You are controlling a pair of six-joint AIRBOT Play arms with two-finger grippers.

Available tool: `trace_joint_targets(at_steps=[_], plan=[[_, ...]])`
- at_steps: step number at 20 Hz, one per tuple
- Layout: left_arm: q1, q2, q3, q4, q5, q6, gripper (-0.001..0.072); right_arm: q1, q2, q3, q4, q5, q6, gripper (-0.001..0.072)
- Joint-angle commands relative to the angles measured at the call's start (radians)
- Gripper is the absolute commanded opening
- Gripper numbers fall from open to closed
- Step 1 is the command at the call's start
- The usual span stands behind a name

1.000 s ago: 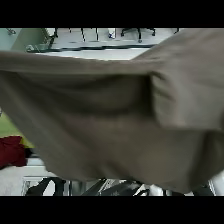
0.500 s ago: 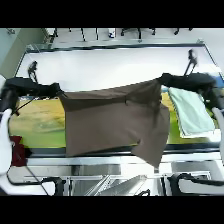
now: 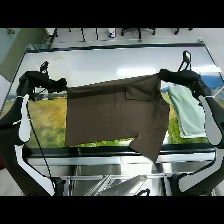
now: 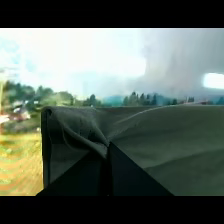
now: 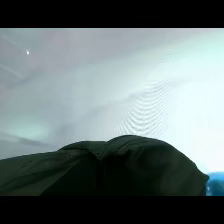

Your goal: Fold the shirts.

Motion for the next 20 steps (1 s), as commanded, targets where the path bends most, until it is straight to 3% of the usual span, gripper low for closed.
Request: trace_joint_targets(at_steps=[1, 6, 13, 20], plan=[[-0.039, -0.040, 0.132, 0.087, 0.090, -0.038, 0.0011, -0.034, -0.022, 0.082, -0.077, -0.145, 0.011, 0.0020], [-0.106, -0.042, 0.137, 0.307, 0.201, -0.132, 0.0011, -0.049, -0.021, 0.079, -0.447, -0.354, 0.179, 0.0020], [-0.138, -0.043, 0.080, 0.307, 0.209, -0.132, 0.0011, -0.049, -0.084, 0.067, -0.542, -0.390, 0.199, 0.0021], [-0.130, -0.044, 0.007, 0.299, 0.159, -0.132, 0.0011, -0.049, -0.095, 0.067, -0.539, -0.368, 0.199, 0.0021]])
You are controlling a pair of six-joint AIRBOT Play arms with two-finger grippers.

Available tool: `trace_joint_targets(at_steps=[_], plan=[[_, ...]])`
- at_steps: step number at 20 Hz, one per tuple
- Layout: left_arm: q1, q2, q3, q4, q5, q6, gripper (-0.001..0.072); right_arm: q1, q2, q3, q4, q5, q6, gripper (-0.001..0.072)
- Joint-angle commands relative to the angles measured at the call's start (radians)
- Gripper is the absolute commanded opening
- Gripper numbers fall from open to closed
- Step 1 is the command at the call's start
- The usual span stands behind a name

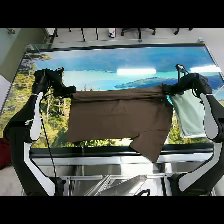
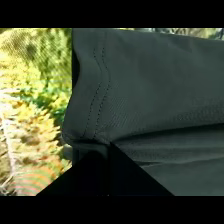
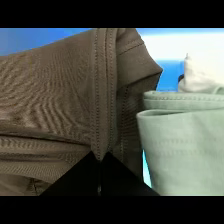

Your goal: Fold the shirts.

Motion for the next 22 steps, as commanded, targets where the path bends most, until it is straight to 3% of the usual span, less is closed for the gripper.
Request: trace_joint_targets(at_steps=[1, 8, 9, 10, 11, 12, 13, 15, 18, 22], plan=[[0.000, -0.001, -0.016, 0.001, -0.029, -0.001, 0.0011, -0.001, -0.004, 0.000, -0.006, 0.004, 0.004, 0.0021], [-0.009, 0.000, -0.016, -0.049, -0.070, 0.000, 0.0012, -0.001, 0.002, 0.002, 0.080, -0.011, 0.003, 0.0034], [-0.009, 0.000, -0.016, -0.049, -0.065, 0.000, 0.0012, -0.001, 0.006, 0.002, 0.080, -0.020, 0.006, 0.0120], [-0.009, 0.000, -0.016, -0.048, -0.052, 0.000, 0.0108, -0.002, 0.014, 0.002, 0.080, -0.029, 0.016, 0.0294], [-0.009, 0.001, -0.015, -0.048, -0.032, 0.000, 0.0398, -0.003, 0.027, 0.003, 0.080, -0.039, 0.018, 0.0371], [-0.008, 0.004, -0.014, -0.048, -0.013, -0.001, 0.0671, -0.005, 0.047, 0.006, 0.080, -0.048, 0.025, 0.0370], [-0.004, 0.006, -0.003, -0.048, 0.021, -0.001, 0.0708, -0.006, 0.071, 0.011, 0.076, -0.059, 0.045, 0.0369], [0.001, 0.006, 0.059, -0.046, 0.129, 0.000, 0.0708, -0.019, 0.147, 0.015, 0.077, -0.109, 0.079, 0.0370], [0.047, 0.020, 0.200, -0.046, 0.336, 0.024, 0.0707, -0.061, 0.281, 0.013, 0.072, -0.295, 0.090, 0.0362], [0.152, 0.204, -0.095, -0.046, 0.355, 0.113, 0.0707, -0.200, 0.425, -0.166, 0.041, -0.484, 0.121, 0.0360]])
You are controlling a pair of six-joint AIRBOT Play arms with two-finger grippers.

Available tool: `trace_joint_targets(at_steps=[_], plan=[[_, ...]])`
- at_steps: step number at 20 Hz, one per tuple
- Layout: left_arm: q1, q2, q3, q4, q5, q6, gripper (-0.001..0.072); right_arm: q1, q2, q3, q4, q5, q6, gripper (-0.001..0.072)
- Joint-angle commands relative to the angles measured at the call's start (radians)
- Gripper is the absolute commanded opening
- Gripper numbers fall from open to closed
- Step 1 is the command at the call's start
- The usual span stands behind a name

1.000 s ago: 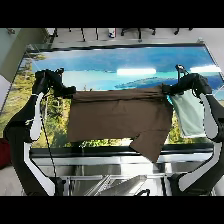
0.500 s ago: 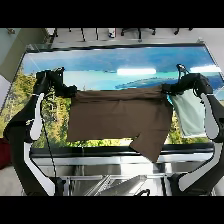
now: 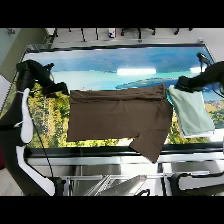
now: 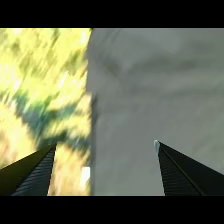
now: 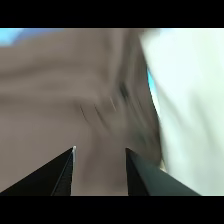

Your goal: Fold the shirts.

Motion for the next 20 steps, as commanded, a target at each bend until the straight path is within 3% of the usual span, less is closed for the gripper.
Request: trace_joint_targets(at_steps=[1, 4, 6, 7, 8, 13, 15, 16, 17, 18, 19, 20], plan=[[0.085, 0.153, -0.278, -0.002, 0.045, 0.084, 0.0707, -0.128, 0.146, -0.197, -0.004, -0.166, 0.031, 0.0360], [0.134, 0.289, -0.682, -0.026, -0.084, 0.144, 0.0706, -0.251, 0.306, -0.516, 0.111, -0.143, 0.028, 0.0370], [0.148, 0.328, -0.870, -0.131, -0.153, 0.208, 0.0692, -0.272, 0.379, -0.694, 0.132, -0.112, 0.005, 0.0506], [0.151, 0.330, -0.929, -0.194, -0.170, 0.246, 0.0574, -0.272, 0.398, -0.766, 0.132, -0.103, -0.006, 0.0507], [0.151, 0.329, -0.971, -0.244, -0.187, 0.279, 0.0520, -0.272, 0.408, -0.824, 0.132, -0.087, -0.005, 0.0505], [0.150, 0.330, -1.033, -0.275, -0.234, 0.291, 0.0519, -0.272, 0.408, -1.019, 0.159, -0.002, -0.065, 0.0505], [0.150, 0.329, -1.034, -0.353, -0.235, 0.311, 0.0517, -0.272, 0.406, -1.055, 0.180, 0.037, -0.092, 0.0505], [0.150, 0.329, -1.034, -0.402, -0.234, 0.328, 0.0412, -0.271, 0.404, -1.065, 0.196, 0.058, -0.099, 0.0505], [0.149, 0.329, -1.034, -0.428, -0.235, 0.342, 0.0235, -0.270, 0.397, -1.071, 0.215, 0.077, -0.111, 0.0505], [0.147, 0.329, -1.034, -0.438, -0.238, 0.346, 0.0158, -0.270, 0.389, -1.071, 0.226, 0.090, -0.115, 0.0506], [0.146, 0.329, -1.034, -0.440, -0.243, 0.352, 0.0145, -0.270, 0.378, -1.071, 0.233, 0.106, -0.119, 0.0505], [0.142, 0.329, -1.034, -0.440, -0.242, 0.357, 0.0012, -0.266, 0.362, -1.071, 0.245, 0.117, -0.131, 0.0504]])
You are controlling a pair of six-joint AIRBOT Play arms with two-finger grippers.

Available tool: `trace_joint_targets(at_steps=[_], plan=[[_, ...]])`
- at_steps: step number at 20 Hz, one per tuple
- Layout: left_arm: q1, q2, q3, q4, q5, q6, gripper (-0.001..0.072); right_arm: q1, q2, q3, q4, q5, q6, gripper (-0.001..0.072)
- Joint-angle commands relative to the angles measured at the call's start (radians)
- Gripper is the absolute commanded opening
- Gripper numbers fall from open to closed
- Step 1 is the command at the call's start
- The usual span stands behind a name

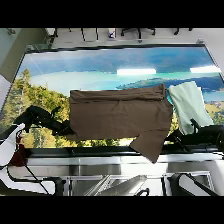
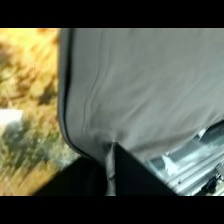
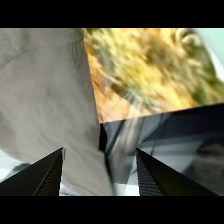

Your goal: Fold the shirts.

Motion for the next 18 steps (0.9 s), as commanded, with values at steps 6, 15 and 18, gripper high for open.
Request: trace_joint_targets(at_steps=[6, 15, 18], plan=[[-0.004, 0.003, -0.003, -0.064, -0.006, 0.040, 0.0012, 0.108, -0.130, -0.018, 0.159, 0.142, -0.128, 0.0415], [0.019, 0.158, -0.081, 0.164, 0.061, -0.079, 0.0011, 0.197, 0.150, -0.055, -0.081, 0.000, 0.068, 0.0022], [0.113, 0.284, -0.191, 0.285, 0.086, -0.107, 0.0011, 0.197, 0.358, -0.101, -0.198, -0.023, 0.198, 0.0022]])
